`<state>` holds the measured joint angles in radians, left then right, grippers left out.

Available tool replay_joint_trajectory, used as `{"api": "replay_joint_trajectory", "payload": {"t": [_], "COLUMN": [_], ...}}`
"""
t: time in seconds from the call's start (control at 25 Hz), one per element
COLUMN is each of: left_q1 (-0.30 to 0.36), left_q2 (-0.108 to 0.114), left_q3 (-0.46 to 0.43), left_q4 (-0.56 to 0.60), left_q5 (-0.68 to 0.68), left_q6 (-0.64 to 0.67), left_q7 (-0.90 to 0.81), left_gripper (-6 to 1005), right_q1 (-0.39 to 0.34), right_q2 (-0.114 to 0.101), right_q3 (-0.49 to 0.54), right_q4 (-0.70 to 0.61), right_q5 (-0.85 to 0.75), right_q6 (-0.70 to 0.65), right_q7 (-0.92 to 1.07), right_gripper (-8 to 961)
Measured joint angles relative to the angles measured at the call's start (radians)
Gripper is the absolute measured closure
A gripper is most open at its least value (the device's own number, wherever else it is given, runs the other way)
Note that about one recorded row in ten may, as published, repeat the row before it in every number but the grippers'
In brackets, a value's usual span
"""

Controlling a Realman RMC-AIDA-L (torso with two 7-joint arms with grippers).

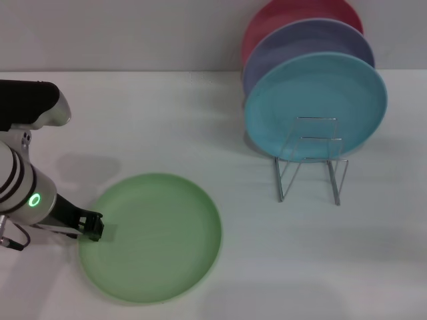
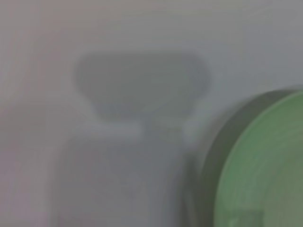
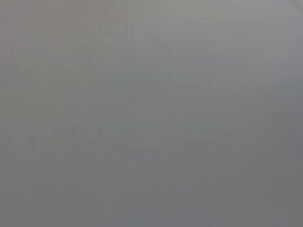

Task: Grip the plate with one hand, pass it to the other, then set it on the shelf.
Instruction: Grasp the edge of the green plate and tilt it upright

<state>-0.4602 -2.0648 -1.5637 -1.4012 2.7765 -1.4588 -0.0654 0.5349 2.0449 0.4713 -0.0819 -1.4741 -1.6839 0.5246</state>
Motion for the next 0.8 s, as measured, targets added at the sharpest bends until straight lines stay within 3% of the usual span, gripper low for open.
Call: {"api": "replay_joint_trajectory", "payload": {"t": [0.48,0.8], "left_q1": [0.000,0.000], "left_q2": [0.001,0.002], "left_q3": [0.012,0.011], "left_q4": [-0.003,0.000], "left_q5": [0.000,0.000], "left_q6": [0.001,0.000], "left_q7": [0.004,0.004], "left_gripper": [752,755], "right_q1": [-0.004,-0.007], "right_q2": [0.002,0.004], "right_q3": [-0.003,-0.003], "right_q4": [0.001,0.001], "right_q5": [0.000,0.000], "right_q6": [-0.004,-0.016], "right_q7": [0.000,0.000], "right_gripper": [296,296]}}
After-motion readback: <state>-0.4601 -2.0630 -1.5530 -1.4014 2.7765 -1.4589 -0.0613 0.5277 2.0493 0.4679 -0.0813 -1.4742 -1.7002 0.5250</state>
